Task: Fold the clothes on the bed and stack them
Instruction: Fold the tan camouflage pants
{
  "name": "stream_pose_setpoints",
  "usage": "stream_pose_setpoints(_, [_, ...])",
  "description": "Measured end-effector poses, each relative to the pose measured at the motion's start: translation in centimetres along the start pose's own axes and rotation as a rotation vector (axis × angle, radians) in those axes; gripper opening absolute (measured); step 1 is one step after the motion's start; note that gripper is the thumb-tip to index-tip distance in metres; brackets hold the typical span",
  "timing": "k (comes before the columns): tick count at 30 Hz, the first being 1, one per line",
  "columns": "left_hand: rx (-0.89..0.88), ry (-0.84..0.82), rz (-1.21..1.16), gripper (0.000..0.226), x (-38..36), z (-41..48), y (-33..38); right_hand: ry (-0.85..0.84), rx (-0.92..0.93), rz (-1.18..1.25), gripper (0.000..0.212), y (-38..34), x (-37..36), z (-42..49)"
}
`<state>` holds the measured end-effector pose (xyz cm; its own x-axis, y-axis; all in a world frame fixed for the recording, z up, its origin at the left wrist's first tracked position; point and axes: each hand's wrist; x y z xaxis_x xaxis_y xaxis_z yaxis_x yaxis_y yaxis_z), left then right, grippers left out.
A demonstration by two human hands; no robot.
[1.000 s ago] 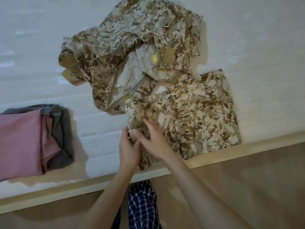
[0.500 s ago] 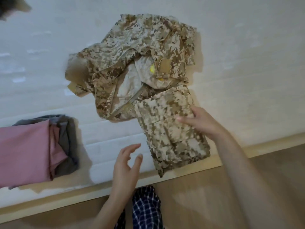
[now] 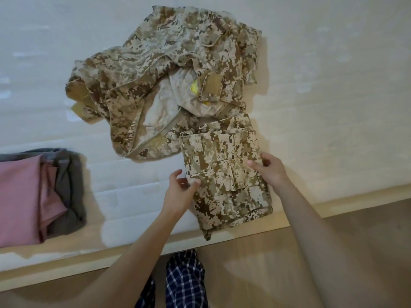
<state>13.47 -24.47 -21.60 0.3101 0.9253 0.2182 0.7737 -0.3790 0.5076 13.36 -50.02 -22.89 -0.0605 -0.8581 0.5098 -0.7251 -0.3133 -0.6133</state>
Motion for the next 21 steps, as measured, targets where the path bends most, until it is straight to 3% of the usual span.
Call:
stream_pose_setpoints(2, [0.042,-0.057,0.003,0.064,-0.3,0.6,0.5,0.139,-0.001,-0.030,0.059,0.5,-0.8,0.4])
stream_pose_setpoints(6, [0.130,-0.105,-0.124,0.054,-1.0,1.9,1.6,0.115,-0.121,0.048,0.073,1.6,-1.1,0.2])
stream_pose_setpoints(8, [0.185,-0.120,-0.243,0.051,-1.2,2.3,2.0,-0.010,-0.156,0.102,0.085,1.5,-0.4,-0.1])
stream_pose_setpoints(12, [0.196,-0.143,-0.295,0.040,0.5,0.4,1.3,-0.423,-0.249,0.250,0.117,0.1,0.8,-3.4])
stream_pose_setpoints(17, [0.103,-0.106,-0.226,0.072,5.9,-6.5,-2.1,-0.377,-0.316,0.377,0.097,-0.3,-2.5,-12.1])
stream_pose_setpoints(21, [0.070,0.003,-0.219,0.073,13.6,-10.6,-5.1,-0.430,-0.357,0.423,0.098,-3.5,-8.6,-18.8])
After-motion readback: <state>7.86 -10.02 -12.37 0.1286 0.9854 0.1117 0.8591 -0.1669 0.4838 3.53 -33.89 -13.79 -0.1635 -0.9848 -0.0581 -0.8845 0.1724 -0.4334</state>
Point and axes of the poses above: each hand's wrist, its own z-axis towards the middle knuckle, its own x-axis out of the back of the hand, y = z × x, and after that the axes turned 5 degrees about x, right-handed
